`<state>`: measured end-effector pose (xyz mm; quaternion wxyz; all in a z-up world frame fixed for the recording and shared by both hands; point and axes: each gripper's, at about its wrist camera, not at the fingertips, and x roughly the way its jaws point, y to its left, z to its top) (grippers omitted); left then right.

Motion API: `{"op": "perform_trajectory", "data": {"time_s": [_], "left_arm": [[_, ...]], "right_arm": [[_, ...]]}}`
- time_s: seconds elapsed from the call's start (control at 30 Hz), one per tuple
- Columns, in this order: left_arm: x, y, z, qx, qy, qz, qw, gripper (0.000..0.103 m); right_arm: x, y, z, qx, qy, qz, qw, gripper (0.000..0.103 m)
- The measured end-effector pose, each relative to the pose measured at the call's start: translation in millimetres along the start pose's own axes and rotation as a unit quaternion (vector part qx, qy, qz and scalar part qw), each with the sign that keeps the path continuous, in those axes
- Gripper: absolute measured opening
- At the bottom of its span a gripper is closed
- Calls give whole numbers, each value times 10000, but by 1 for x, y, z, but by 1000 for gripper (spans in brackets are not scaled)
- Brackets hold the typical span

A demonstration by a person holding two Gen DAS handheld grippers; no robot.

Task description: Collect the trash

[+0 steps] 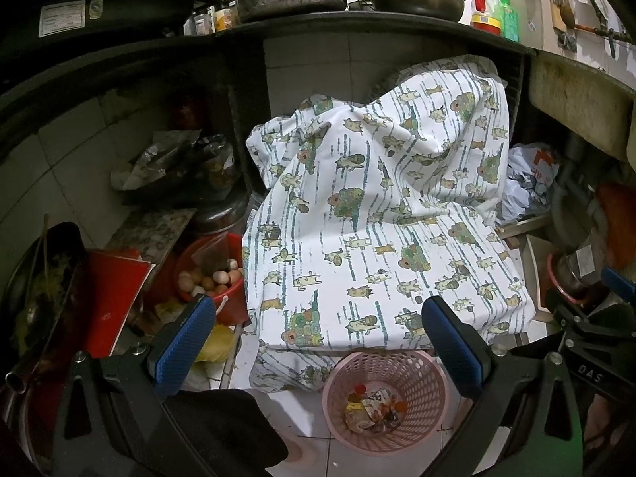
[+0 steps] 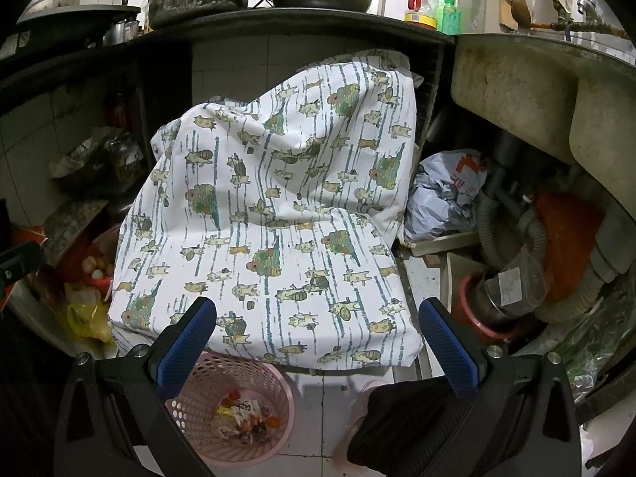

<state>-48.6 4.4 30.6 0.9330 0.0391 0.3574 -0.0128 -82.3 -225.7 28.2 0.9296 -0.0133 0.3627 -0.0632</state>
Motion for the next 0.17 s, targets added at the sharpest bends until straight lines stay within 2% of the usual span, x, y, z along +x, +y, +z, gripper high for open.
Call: {"op": "perform_trajectory", "data": {"time_s": [0.17], "left_arm": [[6,-1,2,14,42,-19,10000,103]], "right_arm": [[0,0,-1,-11,-15,-16,10000,103]]}}
